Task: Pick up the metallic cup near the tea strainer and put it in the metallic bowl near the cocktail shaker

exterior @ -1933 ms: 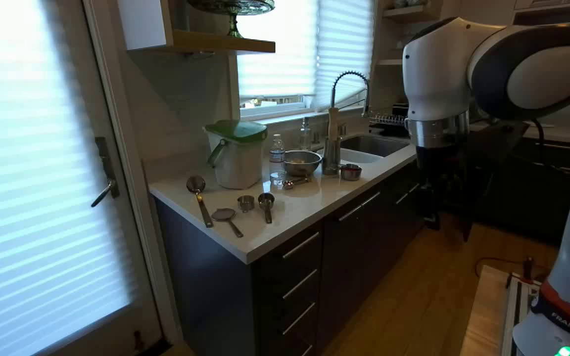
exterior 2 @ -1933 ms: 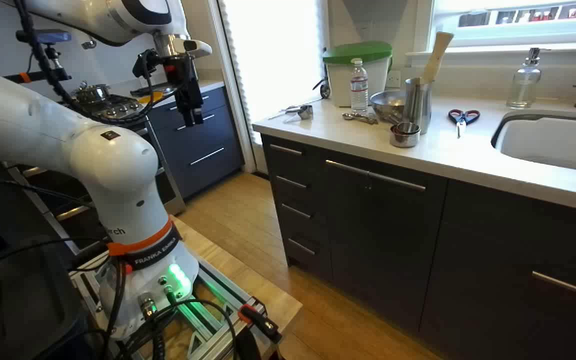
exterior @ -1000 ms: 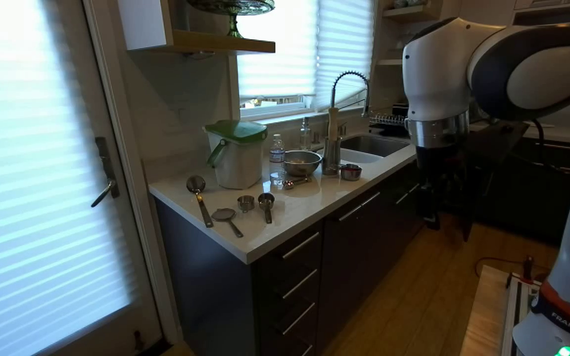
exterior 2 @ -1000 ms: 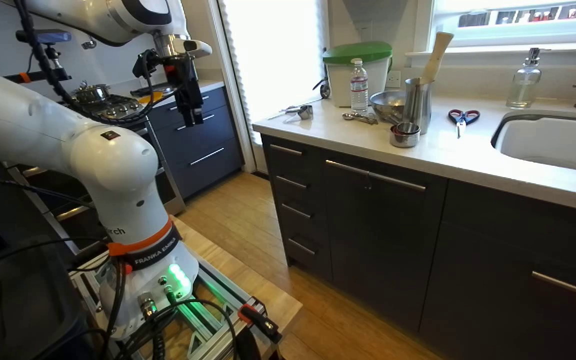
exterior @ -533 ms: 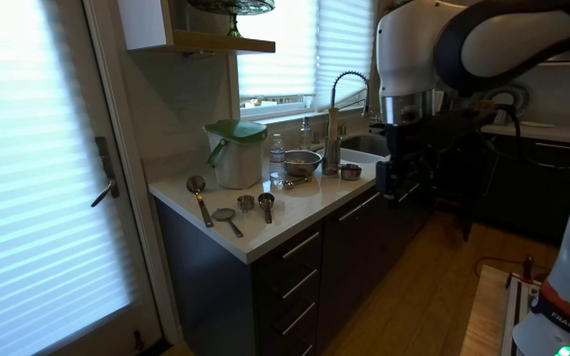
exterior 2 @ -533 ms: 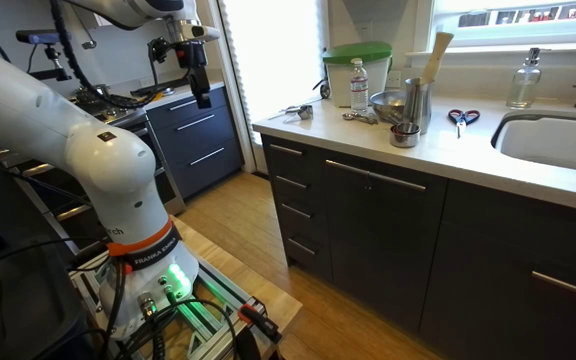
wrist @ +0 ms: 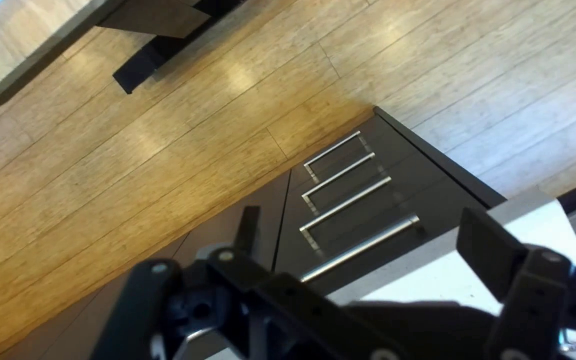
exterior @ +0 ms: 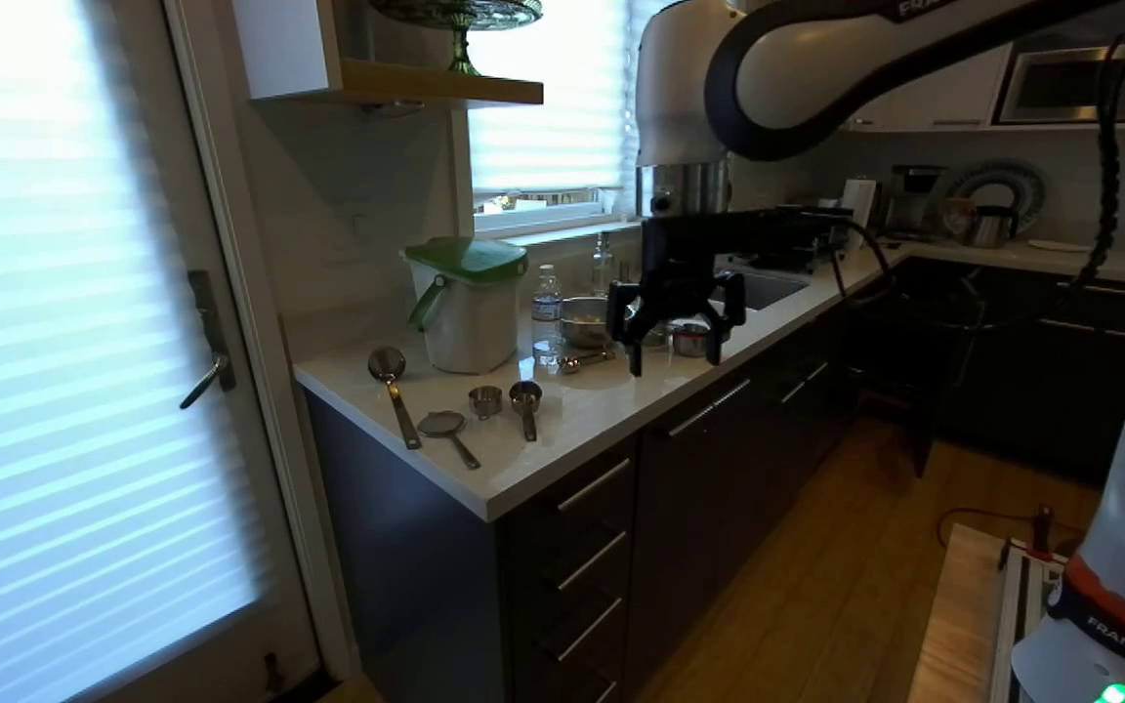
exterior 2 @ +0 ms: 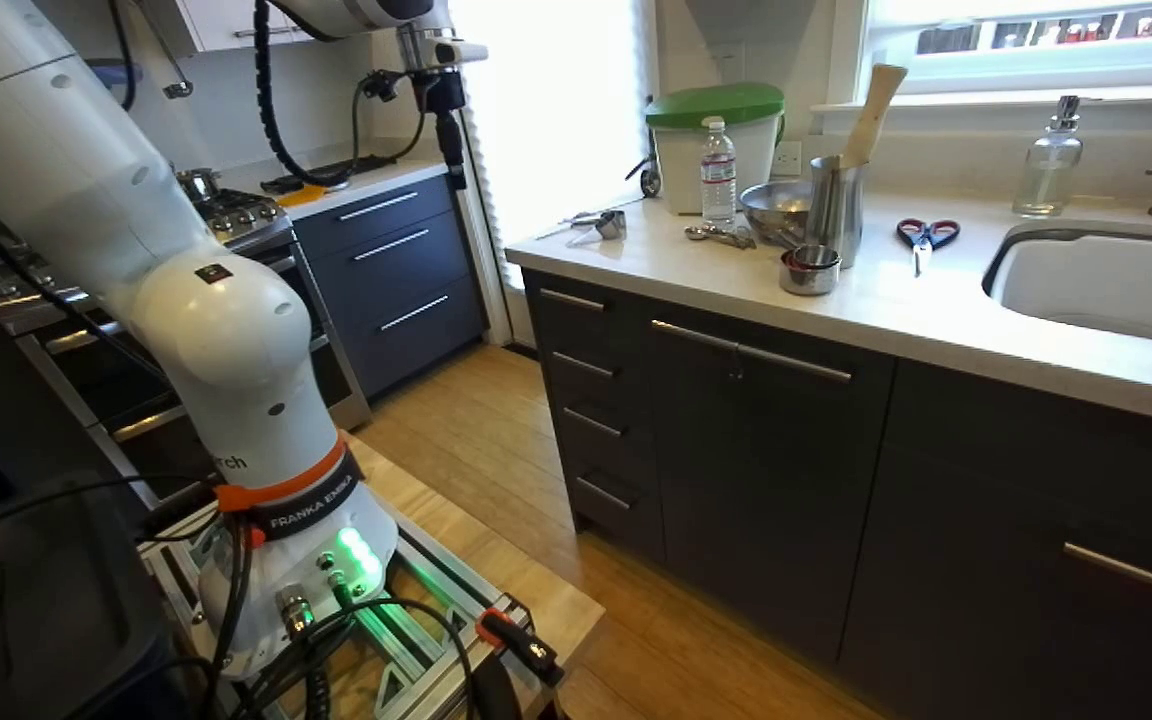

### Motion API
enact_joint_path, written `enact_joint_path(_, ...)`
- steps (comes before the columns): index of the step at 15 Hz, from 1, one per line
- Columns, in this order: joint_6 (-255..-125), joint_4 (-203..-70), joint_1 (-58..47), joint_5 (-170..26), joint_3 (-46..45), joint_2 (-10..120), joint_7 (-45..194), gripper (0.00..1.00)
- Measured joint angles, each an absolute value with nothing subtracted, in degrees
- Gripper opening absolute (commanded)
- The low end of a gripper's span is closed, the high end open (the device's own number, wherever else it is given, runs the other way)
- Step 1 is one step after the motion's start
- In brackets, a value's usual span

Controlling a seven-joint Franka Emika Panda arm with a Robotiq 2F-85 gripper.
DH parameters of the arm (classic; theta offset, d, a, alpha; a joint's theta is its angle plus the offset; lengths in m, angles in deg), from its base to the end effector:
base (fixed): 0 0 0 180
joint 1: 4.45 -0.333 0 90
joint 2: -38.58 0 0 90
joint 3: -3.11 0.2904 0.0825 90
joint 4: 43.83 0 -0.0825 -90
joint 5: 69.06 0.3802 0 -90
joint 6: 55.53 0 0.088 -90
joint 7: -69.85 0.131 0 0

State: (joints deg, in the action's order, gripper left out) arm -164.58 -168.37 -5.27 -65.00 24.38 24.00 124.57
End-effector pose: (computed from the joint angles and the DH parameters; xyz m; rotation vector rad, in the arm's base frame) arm 0.4407 0.1912 0.4414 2.9613 -0.9259 -0.0146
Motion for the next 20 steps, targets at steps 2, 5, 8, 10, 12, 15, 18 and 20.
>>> enact_joint_path(2,-166.25,-164.39,-5.84,-66.64,24.24,28.40,127.34,1.00)
enact_joint_path(5,-168.13,-158.48,-7.33,-70.87,23.34,34.70,129.99,1.00)
enact_joint_path(8,-169.03,-152.54,-9.40,-75.85,21.61,41.06,130.34,1.00)
enact_joint_path(10,-169.03,-148.35,-11.15,-79.54,20.01,45.52,130.39,1.00)
enact_joint_path(12,-169.02,-143.89,-13.06,-82.55,18.16,50.03,130.39,1.00)
enact_joint_path(15,-169.02,-137.02,-15.91,-84.71,15.35,56.48,130.35,1.00)
enact_joint_path(18,-169.03,-130.90,-18.39,-85.47,12.88,62.43,130.24,1.00)
enact_joint_path(20,-169.03,-128.92,-19.01,-85.63,12.37,64.49,130.23,1.00)
